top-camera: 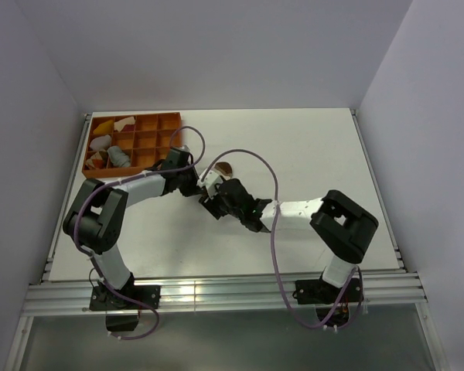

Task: Roll the socks
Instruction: Roll the sock at the center of the board.

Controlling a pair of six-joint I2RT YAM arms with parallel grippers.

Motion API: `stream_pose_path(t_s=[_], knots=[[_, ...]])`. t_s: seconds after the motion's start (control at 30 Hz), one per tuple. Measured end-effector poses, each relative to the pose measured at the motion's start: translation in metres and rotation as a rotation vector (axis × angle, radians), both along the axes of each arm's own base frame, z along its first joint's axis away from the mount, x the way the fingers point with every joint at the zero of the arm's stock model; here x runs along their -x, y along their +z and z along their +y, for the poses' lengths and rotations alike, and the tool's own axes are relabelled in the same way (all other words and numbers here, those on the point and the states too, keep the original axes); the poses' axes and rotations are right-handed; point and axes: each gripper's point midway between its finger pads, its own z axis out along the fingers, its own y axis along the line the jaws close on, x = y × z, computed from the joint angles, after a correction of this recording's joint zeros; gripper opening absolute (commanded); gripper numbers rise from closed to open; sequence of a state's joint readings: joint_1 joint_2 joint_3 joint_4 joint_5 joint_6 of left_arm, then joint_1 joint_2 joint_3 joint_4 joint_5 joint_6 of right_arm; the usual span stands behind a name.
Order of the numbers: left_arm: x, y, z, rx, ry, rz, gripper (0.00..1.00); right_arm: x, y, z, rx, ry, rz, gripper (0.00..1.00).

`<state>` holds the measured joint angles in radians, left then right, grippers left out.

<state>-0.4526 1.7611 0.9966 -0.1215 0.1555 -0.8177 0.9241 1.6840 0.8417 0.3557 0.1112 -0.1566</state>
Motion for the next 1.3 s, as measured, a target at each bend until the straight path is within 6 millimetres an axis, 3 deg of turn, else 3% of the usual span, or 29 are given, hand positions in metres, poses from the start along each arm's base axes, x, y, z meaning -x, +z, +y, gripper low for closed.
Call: stream_pose_path(t_s=[0.27,0.43,0.53,0.63,0.77,0.8,0.9,0.93,1.07,1.13,1.3], knots=[[0.006,0.000,0.000,-0.012,-0.038,0.022,0.00,-0.001,-0.031,0.003,0.153,-0.023,-0.111,0.62],[0.007,0.000,0.000,-0.008,-0.048,0.026,0.00,-0.005,-0.039,0.003,0.208,-0.047,-0.179,0.58],[0.007,0.000,0.000,-0.007,-0.052,0.027,0.00,-0.008,-0.039,0.003,0.223,-0.057,-0.210,0.50],[0.007,-0.001,0.000,-0.007,-0.055,0.031,0.00,-0.010,-0.042,0.001,0.240,-0.063,-0.226,0.36],[0.007,-0.002,0.000,-0.003,-0.057,0.036,0.00,-0.007,-0.043,0.003,0.247,-0.054,-0.226,0.01],[0.007,-0.002,0.000,-0.001,-0.057,0.037,0.01,-0.007,-0.044,0.003,0.243,-0.055,-0.222,0.00],[0.006,-0.003,0.000,0.002,-0.057,0.035,0.14,-0.005,-0.045,0.004,0.234,-0.054,-0.201,0.00],[0.006,-0.003,0.000,0.004,-0.056,0.034,0.26,-0.005,-0.046,0.005,0.229,-0.050,-0.187,0.00],[0.009,-0.004,0.005,0.013,-0.036,0.029,0.54,-0.005,-0.046,0.005,0.175,-0.024,-0.085,0.00],[0.013,-0.004,0.011,0.023,-0.010,0.029,0.61,-0.006,-0.045,0.005,0.131,-0.010,-0.015,0.00],[0.020,0.001,0.027,0.055,0.053,0.007,0.61,-0.011,-0.043,0.006,-0.010,0.040,0.192,0.00]])
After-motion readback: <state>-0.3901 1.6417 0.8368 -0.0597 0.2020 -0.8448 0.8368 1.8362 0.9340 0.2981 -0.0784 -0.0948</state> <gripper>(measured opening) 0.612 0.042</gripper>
